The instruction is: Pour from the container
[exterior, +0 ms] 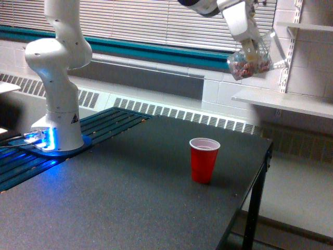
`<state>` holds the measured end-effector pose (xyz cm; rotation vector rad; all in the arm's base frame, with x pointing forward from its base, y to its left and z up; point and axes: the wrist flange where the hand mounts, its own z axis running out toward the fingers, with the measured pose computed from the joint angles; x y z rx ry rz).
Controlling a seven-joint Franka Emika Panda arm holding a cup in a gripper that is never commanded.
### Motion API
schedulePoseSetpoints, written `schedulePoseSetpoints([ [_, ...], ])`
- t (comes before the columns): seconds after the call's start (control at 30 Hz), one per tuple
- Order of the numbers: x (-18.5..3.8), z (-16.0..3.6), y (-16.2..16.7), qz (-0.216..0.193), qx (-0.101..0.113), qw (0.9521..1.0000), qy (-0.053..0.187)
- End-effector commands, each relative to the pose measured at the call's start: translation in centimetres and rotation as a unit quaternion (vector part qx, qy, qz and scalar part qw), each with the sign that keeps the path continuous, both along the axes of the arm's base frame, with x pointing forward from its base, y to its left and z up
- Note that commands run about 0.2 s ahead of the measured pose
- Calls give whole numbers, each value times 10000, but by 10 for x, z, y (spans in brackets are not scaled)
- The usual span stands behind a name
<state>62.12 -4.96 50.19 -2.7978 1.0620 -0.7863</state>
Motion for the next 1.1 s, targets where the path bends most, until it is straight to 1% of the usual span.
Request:
schedulePoseSetpoints([
  [0.03,-8,-21,29,45,20,10000,41],
  [0.1,-12,-30,39,84,56,9999,44],
  [0.23,-21,-47,55,216,101,9996,171],
  [0.37,-32,-61,66,320,39,9990,308],
  [0.63,-55,-88,78,464,-151,9972,562],
  [0.83,-75,-107,87,526,-118,9959,719],
  [1.0,-93,-123,86,515,-142,9948,862],
  [1.1,-103,-131,89,532,-72,9943,917],
])
